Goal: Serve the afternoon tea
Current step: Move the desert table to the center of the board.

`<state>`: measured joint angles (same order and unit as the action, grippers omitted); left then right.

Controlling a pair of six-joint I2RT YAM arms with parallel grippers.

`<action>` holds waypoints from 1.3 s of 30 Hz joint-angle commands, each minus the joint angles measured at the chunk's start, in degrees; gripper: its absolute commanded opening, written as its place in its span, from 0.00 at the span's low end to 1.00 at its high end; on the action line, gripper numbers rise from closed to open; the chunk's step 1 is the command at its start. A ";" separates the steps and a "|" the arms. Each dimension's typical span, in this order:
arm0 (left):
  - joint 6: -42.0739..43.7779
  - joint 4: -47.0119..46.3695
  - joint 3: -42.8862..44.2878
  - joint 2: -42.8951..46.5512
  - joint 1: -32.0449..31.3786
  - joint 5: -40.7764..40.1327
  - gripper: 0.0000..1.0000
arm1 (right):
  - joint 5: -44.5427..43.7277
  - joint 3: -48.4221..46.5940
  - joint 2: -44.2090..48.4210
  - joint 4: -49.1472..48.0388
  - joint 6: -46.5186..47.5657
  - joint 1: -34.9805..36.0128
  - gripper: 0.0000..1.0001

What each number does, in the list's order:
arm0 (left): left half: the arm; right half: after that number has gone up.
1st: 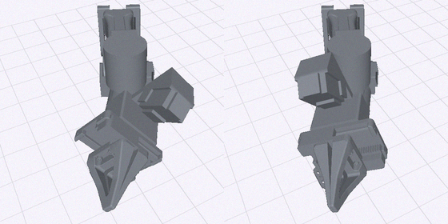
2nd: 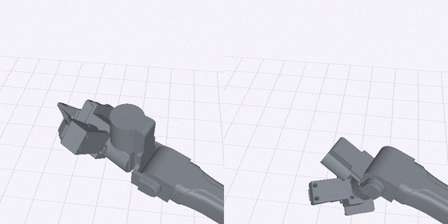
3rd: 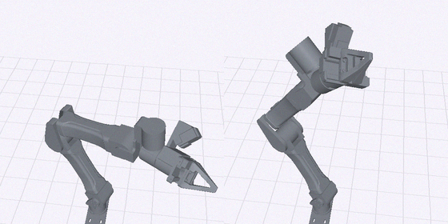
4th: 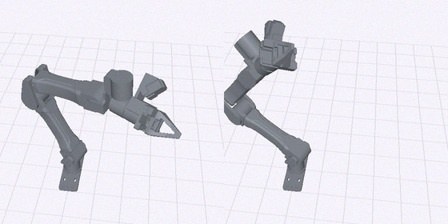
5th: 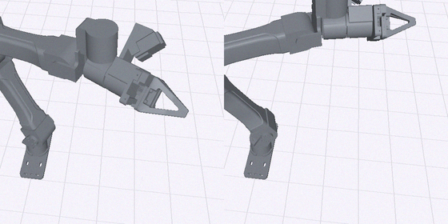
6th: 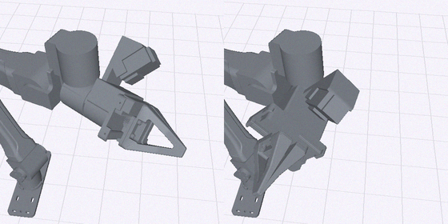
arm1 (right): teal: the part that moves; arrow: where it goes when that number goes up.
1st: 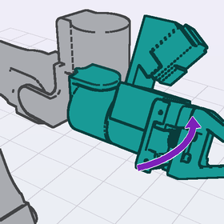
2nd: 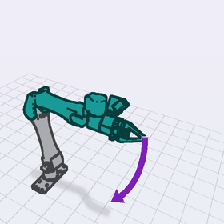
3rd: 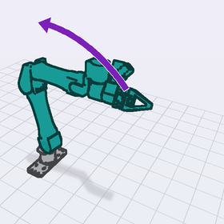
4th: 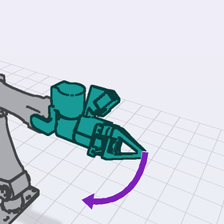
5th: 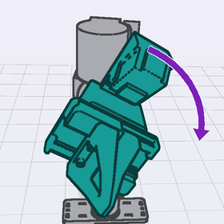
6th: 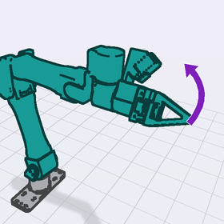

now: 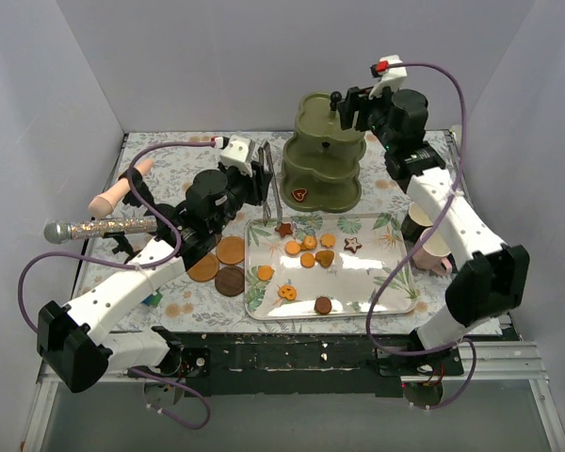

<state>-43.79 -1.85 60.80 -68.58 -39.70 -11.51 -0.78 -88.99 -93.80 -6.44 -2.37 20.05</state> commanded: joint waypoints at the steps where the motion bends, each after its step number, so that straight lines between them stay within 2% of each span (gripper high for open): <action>1: -0.95 -3.77 -3.04 2.57 0.24 -0.97 0.34 | -4.05 5.47 11.59 -2.26 -2.10 0.34 0.76; 10: -1.82 -7.64 -6.91 1.52 0.24 -1.24 0.34 | -7.13 19.81 31.73 1.95 -5.45 0.34 0.76; 17: -1.30 -10.28 -7.80 -0.77 0.15 -1.76 0.35 | -8.98 26.41 41.67 6.08 -6.42 0.34 0.77; 24: -0.24 -13.00 -7.45 -3.58 0.15 -2.11 0.38 | -9.51 27.82 44.31 9.86 -6.77 0.34 0.77; 39: 0.02 -14.68 -5.16 -9.56 0.24 -0.01 0.40 | -8.89 28.52 45.02 10.39 -6.94 0.34 0.77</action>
<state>-44.53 -14.24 53.08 -78.37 -39.70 -12.53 -9.06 -60.84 -49.58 5.08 -8.88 20.08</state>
